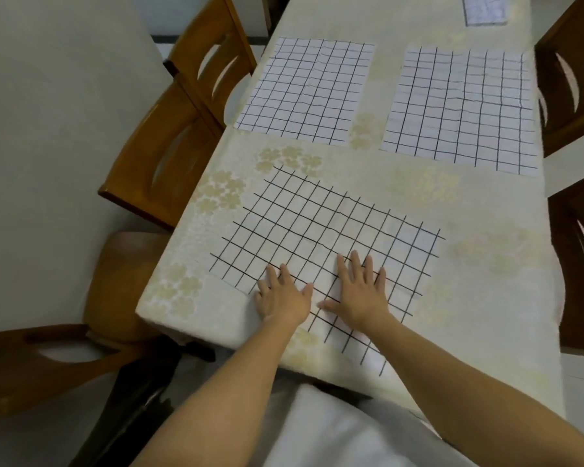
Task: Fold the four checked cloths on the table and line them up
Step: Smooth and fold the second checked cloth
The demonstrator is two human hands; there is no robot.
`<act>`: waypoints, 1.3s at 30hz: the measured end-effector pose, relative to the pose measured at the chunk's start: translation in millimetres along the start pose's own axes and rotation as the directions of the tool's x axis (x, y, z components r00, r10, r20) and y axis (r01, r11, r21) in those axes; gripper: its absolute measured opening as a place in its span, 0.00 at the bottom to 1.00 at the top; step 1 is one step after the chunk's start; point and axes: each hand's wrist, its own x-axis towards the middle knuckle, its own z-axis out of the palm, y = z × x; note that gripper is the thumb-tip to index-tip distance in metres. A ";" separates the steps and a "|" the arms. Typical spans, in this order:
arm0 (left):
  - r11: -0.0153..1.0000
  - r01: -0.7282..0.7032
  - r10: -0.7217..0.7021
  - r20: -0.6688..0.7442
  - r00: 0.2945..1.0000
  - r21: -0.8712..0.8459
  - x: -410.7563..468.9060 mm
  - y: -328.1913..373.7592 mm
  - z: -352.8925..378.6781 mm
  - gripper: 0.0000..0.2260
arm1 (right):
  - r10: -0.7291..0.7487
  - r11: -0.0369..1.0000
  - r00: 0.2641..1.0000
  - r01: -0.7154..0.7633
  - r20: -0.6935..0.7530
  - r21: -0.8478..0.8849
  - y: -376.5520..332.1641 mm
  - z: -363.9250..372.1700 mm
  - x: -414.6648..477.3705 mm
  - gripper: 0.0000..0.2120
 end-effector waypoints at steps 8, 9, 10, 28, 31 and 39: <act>0.987 -0.157 0.155 -0.249 0.956 0.013 -13.8 4.7 4.9 0.28 | -0.161 0.982 0.986 0.164 0.030 -0.097 63.1 -34.2 22.0 0.56; 0.982 -0.190 0.188 -0.258 0.948 0.017 -8.4 5.8 4.1 0.28 | -0.164 0.982 0.986 0.165 0.016 -0.095 66.6 -38.3 21.9 0.56; 0.974 -0.224 0.223 -0.245 0.944 0.023 -1.7 7.9 2.2 0.29 | -0.165 0.982 0.986 0.165 0.000 -0.092 66.9 -40.9 21.1 0.55; 0.874 -0.460 0.473 -0.057 0.879 0.155 83.9 10.7 -17.3 0.30 | 0.131 0.988 0.964 -0.145 -0.232 -0.044 18.2 -21.1 38.1 0.38; 0.814 -0.558 0.578 -0.137 0.804 0.163 105.3 26.7 -30.7 0.26 | 0.040 0.998 0.964 -0.052 -0.262 -0.036 -4.0 -36.4 73.2 0.32; 0.794 -0.560 0.596 -0.124 0.793 0.236 189.3 41.7 -47.0 0.28 | 0.094 0.994 0.977 -0.103 -0.189 -0.040 -1.6 -43.8 138.7 0.31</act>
